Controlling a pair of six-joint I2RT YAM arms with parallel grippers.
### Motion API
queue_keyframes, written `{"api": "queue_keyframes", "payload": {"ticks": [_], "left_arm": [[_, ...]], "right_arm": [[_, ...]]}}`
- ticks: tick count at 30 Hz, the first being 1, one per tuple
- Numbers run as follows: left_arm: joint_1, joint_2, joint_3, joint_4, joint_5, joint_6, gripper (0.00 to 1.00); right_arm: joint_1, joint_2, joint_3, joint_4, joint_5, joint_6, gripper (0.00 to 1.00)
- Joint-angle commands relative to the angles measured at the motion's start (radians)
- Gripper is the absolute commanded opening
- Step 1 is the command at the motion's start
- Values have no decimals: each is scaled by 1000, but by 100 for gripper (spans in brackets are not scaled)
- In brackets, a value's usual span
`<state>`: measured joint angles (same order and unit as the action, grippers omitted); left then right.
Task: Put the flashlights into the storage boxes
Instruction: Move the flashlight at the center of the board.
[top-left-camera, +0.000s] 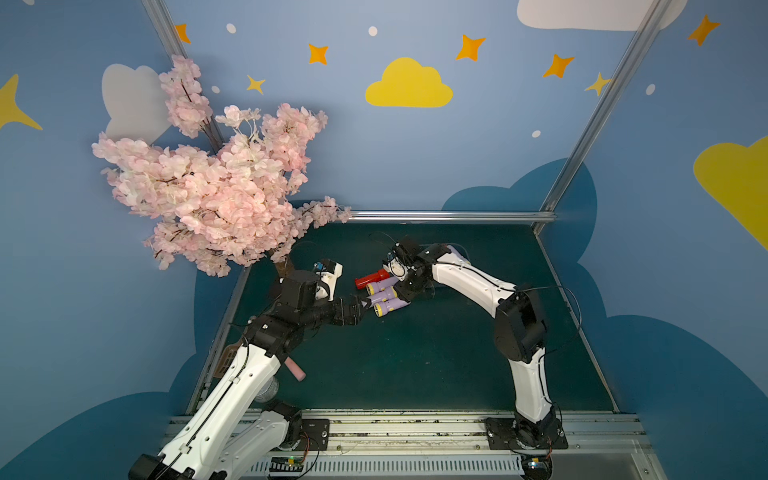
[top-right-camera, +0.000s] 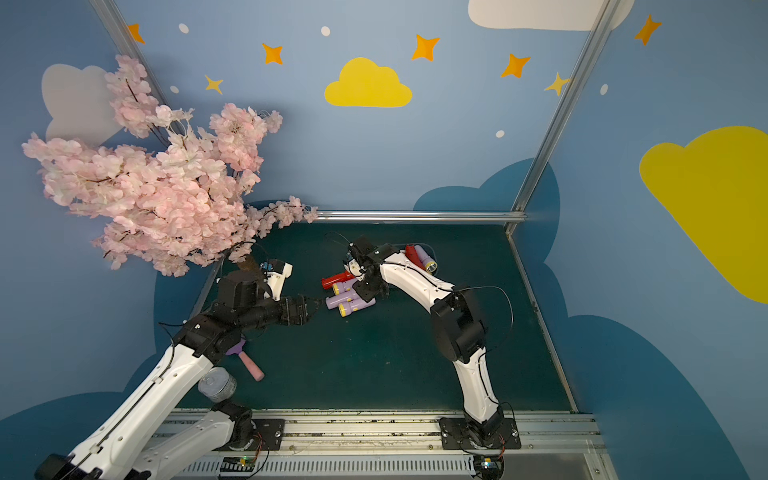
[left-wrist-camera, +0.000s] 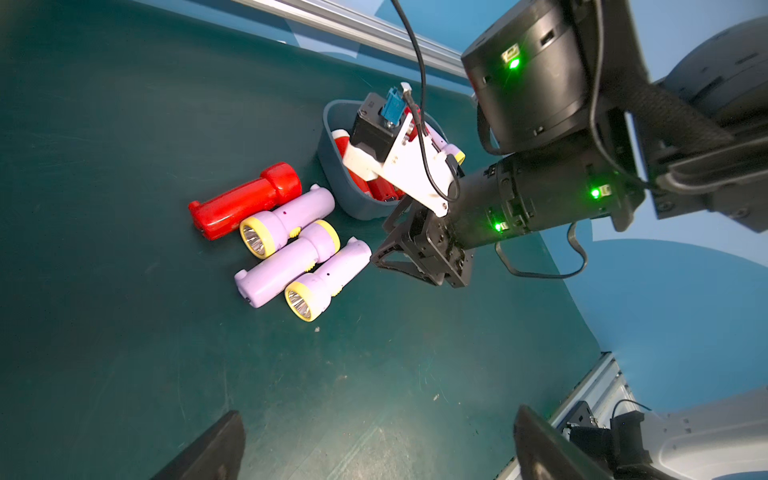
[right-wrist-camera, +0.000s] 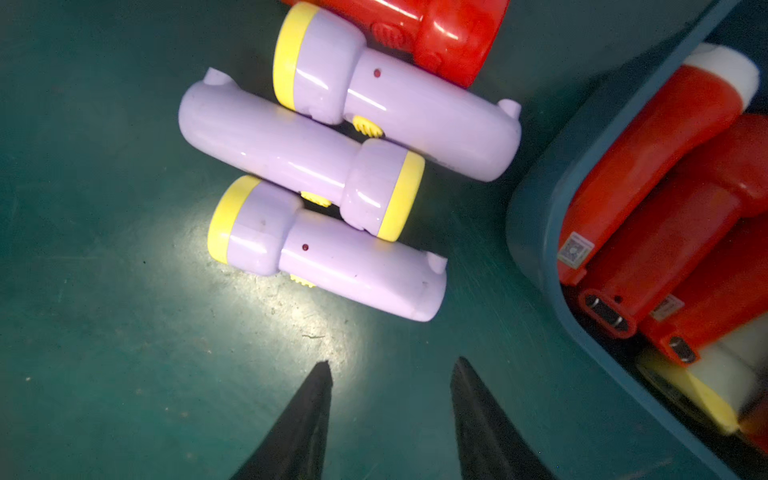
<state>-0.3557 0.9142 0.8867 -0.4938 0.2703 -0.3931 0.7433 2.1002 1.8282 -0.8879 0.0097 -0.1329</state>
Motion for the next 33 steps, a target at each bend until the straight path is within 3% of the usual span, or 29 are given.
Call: {"api": "queue_keyframes", "payload": {"ticks": [1,9,26,33], "left_arm": [[1,-43,-13,-37,-30,-22,99],[0,-106,-30,-72,-82,-38,100],[1,-59,-11,-46,-58,-26,99],[0,-34,3,-37,-47,-15,99]], "right_arm": [[-4,42,10,9,-35,-26,49],[-19,91,15,22,-94,-29,49],[-30,60,-72,67,-144,-41,48],[-45,139,68,35,-134,-45,49]]}}
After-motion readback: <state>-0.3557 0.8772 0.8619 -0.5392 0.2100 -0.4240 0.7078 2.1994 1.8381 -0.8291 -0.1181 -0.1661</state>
